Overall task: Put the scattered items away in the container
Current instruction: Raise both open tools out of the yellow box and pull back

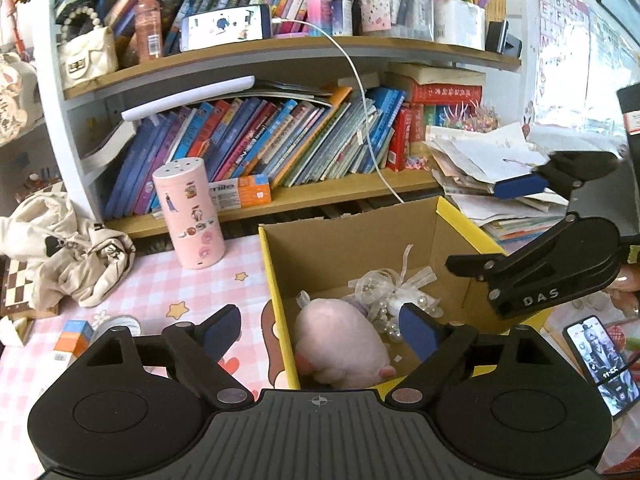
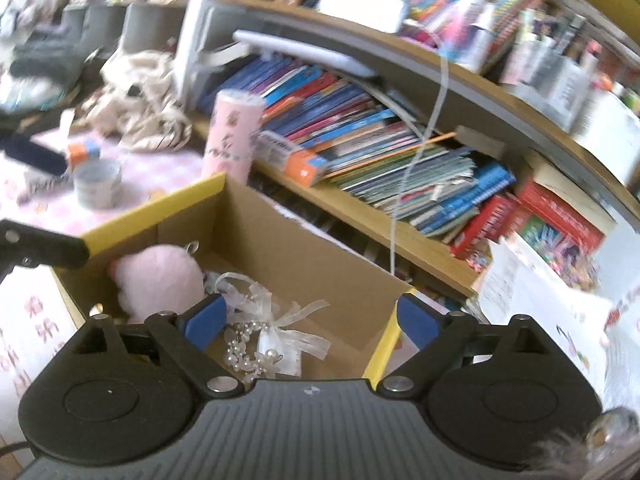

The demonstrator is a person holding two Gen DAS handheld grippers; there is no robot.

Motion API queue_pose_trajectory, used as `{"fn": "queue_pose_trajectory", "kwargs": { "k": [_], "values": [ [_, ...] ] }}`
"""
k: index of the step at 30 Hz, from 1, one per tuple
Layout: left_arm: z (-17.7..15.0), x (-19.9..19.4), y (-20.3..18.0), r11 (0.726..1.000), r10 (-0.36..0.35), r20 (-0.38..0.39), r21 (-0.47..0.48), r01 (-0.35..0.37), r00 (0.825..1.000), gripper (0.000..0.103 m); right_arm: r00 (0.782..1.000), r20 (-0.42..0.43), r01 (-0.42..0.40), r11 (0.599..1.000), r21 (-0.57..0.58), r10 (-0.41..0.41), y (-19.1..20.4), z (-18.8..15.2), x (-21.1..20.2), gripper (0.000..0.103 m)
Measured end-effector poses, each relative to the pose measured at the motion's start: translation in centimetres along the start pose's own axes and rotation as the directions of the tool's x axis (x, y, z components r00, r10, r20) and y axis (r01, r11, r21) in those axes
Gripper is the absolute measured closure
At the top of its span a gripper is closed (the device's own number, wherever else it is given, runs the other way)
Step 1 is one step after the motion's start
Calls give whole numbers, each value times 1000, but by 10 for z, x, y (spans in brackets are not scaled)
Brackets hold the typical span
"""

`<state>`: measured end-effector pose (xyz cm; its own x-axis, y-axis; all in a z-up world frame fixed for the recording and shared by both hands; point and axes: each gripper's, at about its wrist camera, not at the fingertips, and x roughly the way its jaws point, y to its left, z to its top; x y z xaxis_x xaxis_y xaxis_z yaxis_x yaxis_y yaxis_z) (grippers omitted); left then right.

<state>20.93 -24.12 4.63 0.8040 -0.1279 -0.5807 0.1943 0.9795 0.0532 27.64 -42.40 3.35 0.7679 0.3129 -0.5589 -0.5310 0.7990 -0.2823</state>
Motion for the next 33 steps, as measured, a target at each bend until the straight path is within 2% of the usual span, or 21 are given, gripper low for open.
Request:
{"fn": "queue_pose_trajectory", "kwargs": {
  "k": [10,12,18,28,33],
  "values": [
    [-8,-8,3,998,35,10,-45,-34,999,9,996,19,83,982,167,-88,3,-16,-20,3],
    [-10,-9,2,998,46,17,-46,-45,999,5,994,14,105,974,198,-110,5,-21,-22,2],
    [-20,-18,1,995,76,48,-71,-72,996,4,989,-1,141,939,313,-149,18,-37,-34,0],
    [-35,-27,12,993,45,56,-107,-39,997,4,986,-52,168,907,385,-160,48,-54,-45,0],
    [-46,-35,26,992,15,56,-125,-8,998,4,983,-69,185,905,382,-172,71,-54,-52,0]
  ]
}}
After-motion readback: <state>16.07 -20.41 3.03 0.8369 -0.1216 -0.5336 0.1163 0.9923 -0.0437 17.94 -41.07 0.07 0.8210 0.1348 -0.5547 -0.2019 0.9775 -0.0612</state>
